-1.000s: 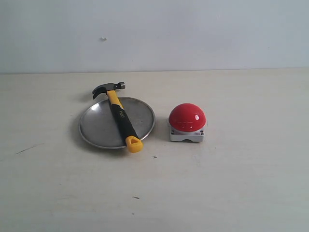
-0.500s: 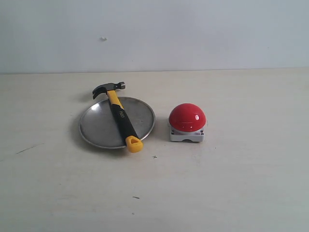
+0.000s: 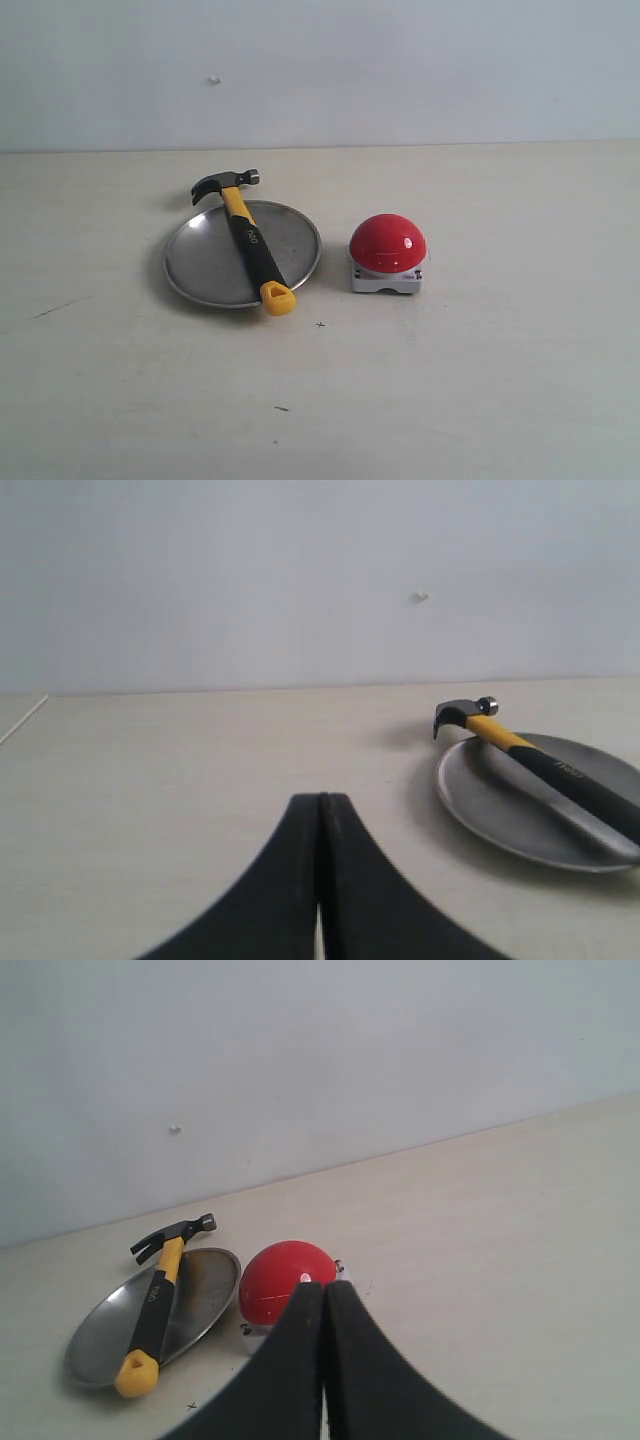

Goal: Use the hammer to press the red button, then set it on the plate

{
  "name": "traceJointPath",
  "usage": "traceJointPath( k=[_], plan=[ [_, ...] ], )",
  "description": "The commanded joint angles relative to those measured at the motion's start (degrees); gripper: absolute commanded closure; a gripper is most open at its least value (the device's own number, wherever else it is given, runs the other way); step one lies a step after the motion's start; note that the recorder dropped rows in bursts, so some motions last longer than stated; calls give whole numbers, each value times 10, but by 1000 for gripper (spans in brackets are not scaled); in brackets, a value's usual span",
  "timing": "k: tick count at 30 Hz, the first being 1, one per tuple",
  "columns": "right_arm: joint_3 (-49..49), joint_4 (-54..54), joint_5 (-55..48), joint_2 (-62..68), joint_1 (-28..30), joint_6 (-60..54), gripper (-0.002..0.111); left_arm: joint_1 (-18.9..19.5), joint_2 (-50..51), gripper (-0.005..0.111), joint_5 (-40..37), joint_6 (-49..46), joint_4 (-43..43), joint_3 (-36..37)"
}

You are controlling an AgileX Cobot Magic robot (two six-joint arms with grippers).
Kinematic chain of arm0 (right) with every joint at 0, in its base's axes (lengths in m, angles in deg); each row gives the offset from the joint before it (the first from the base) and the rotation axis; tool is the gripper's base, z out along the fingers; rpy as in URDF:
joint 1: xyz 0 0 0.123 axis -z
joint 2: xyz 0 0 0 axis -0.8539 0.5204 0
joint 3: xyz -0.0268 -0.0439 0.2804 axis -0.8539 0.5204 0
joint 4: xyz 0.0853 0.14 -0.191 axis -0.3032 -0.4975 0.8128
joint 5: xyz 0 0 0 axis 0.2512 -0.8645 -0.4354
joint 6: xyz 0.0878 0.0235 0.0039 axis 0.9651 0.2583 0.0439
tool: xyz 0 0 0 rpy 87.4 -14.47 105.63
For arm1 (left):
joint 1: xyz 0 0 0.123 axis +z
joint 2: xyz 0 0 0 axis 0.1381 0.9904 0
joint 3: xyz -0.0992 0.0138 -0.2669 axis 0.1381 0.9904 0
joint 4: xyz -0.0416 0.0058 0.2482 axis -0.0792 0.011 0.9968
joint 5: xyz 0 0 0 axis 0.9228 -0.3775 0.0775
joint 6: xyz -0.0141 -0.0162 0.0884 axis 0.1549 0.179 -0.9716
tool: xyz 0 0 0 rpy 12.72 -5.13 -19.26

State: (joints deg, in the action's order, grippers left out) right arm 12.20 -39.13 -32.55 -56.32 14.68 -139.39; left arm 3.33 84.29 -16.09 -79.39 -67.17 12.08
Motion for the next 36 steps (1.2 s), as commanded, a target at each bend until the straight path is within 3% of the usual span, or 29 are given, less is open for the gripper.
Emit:
traceJointPath(
  k=[1, 16, 21, 25, 30, 36],
  plan=[
    [3, 5, -6, -2, 0, -1, 108, -1, -5, 107, 17, 22, 7, 3],
    [3, 10, -4, -22, 16, -16, 108, -1, -5, 107, 17, 18, 9, 3],
    [3, 5, -78, -66, 183, -60, 108, -1, -5, 107, 17, 18, 9, 3],
    [3, 6, -219, -95, 328, -158, 108, -1, -5, 107, 17, 18, 9, 3],
    [3, 6, -348, -150, 482, -172, 108, -1, -5, 107, 17, 18, 9, 3],
    [3, 6, -332, -155, 520, -170, 108, -1, -5, 107, 17, 18, 9, 3]
  ],
)
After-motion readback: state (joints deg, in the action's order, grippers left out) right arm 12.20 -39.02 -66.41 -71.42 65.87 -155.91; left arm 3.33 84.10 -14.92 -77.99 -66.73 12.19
